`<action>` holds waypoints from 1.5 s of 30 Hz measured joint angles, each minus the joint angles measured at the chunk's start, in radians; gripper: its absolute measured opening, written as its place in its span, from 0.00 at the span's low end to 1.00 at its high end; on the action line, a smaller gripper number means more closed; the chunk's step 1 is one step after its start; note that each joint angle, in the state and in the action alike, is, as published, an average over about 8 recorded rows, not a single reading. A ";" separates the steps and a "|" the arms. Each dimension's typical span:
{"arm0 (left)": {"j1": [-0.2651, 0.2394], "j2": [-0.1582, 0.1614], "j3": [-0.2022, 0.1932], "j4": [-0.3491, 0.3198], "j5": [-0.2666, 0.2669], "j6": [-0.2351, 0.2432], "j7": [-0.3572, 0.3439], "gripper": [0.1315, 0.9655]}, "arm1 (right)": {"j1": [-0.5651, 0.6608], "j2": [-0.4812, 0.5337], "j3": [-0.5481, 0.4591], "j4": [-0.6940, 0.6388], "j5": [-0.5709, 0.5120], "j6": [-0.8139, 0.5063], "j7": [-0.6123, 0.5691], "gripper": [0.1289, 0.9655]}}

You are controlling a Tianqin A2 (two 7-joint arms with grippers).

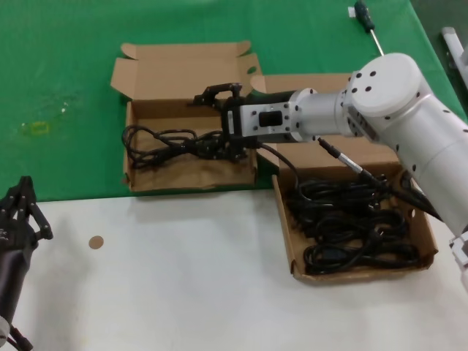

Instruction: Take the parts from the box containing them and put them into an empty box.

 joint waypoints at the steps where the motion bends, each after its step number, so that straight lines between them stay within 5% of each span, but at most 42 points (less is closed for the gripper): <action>1: 0.000 0.000 0.000 0.000 0.000 0.000 0.000 0.02 | 0.000 0.001 0.000 0.000 0.000 0.000 -0.001 0.33; 15: 0.000 0.000 0.000 0.000 0.000 0.000 0.000 0.02 | -0.005 0.028 0.011 0.035 0.007 -0.007 0.015 0.70; 19: 0.000 0.000 0.000 0.000 0.000 0.000 0.000 0.02 | -0.015 0.044 0.015 0.072 0.009 -0.011 0.036 0.70; 27: 0.000 0.000 0.000 0.000 0.000 0.000 0.000 0.03 | -0.025 0.056 0.017 0.102 0.011 -0.014 0.052 0.88; 45: 0.000 0.000 0.000 0.000 0.000 0.000 0.000 0.17 | -0.211 0.068 0.099 0.250 0.071 0.123 0.145 0.99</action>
